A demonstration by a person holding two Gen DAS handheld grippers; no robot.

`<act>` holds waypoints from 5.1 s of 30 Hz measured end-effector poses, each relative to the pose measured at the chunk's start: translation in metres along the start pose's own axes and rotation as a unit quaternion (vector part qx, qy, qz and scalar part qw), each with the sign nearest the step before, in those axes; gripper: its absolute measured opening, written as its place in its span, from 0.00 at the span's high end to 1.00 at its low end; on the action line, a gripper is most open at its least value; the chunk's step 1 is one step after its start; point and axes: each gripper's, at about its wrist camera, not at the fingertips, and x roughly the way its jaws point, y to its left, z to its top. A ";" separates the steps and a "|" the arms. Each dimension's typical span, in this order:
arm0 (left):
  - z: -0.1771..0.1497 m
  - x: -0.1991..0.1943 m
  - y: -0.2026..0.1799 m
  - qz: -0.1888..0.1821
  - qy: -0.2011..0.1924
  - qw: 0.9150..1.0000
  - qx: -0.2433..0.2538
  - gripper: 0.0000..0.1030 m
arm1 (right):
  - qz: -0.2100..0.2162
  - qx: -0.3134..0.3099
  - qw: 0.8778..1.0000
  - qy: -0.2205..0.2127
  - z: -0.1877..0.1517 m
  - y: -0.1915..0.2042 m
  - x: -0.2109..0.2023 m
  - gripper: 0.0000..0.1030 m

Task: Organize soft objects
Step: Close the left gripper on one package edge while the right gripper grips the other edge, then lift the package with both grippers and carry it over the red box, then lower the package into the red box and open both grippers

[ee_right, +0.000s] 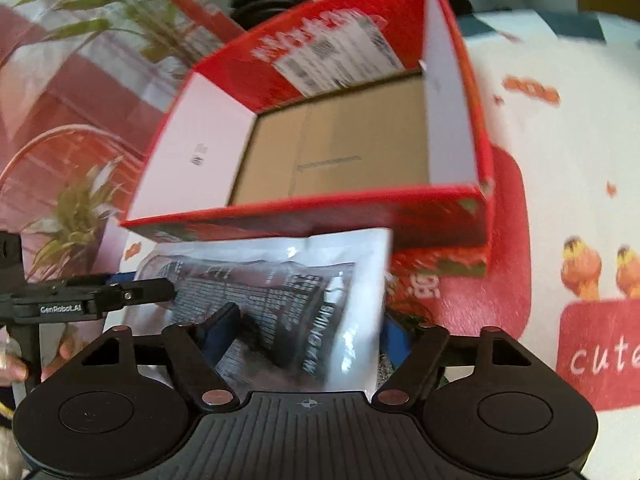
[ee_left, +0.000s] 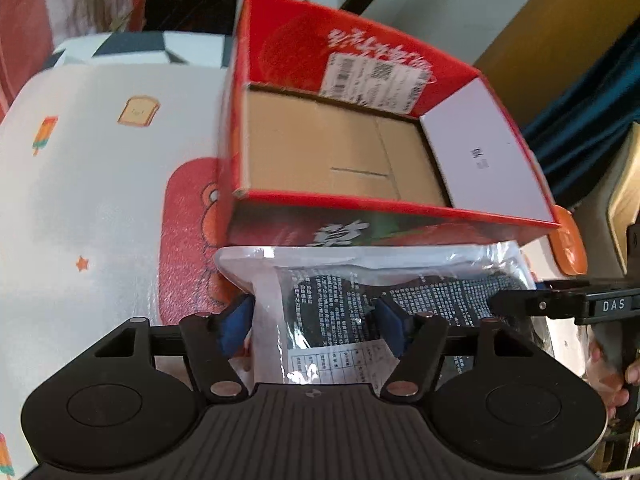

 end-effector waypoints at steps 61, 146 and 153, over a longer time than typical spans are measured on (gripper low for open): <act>0.150 -0.013 -0.033 0.073 -0.198 0.977 0.029 0.50 | -0.137 -0.289 0.926 -0.198 0.173 0.044 0.002 0.53; 0.073 -0.075 -0.059 0.176 -0.250 0.949 0.073 0.00 | -0.146 -0.119 0.939 -0.289 0.094 0.046 -0.063 0.00; 0.023 -0.100 -0.068 0.191 -0.271 0.942 0.059 0.00 | -0.125 -0.104 0.929 -0.333 0.040 0.058 -0.077 0.00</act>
